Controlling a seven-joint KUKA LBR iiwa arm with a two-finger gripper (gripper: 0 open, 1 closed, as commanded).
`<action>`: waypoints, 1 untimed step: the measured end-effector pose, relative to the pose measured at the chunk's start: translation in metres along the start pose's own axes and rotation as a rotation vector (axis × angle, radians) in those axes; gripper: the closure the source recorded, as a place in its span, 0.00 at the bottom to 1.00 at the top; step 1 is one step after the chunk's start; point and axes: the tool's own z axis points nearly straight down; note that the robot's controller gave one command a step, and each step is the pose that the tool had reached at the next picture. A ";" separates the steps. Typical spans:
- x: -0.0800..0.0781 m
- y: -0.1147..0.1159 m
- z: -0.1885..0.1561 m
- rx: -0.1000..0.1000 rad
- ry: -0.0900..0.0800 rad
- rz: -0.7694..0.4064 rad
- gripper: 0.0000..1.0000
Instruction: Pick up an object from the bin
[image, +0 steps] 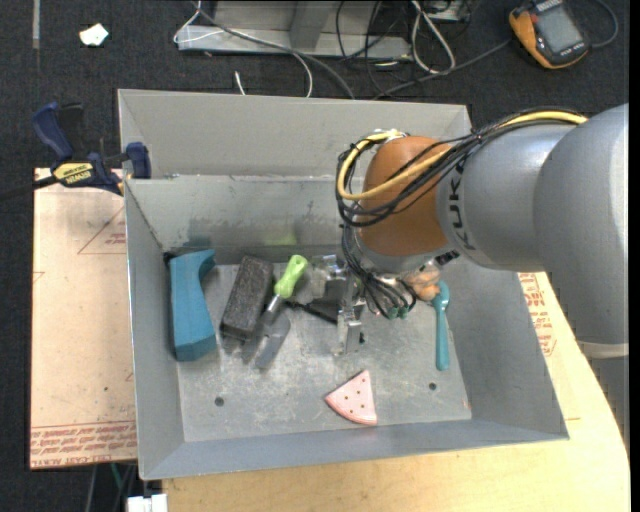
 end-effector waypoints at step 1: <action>-0.012 -0.027 0.007 0.000 -0.003 0.100 1.00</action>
Offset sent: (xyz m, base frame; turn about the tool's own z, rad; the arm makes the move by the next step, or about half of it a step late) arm 0.0000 0.0000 0.0000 0.0000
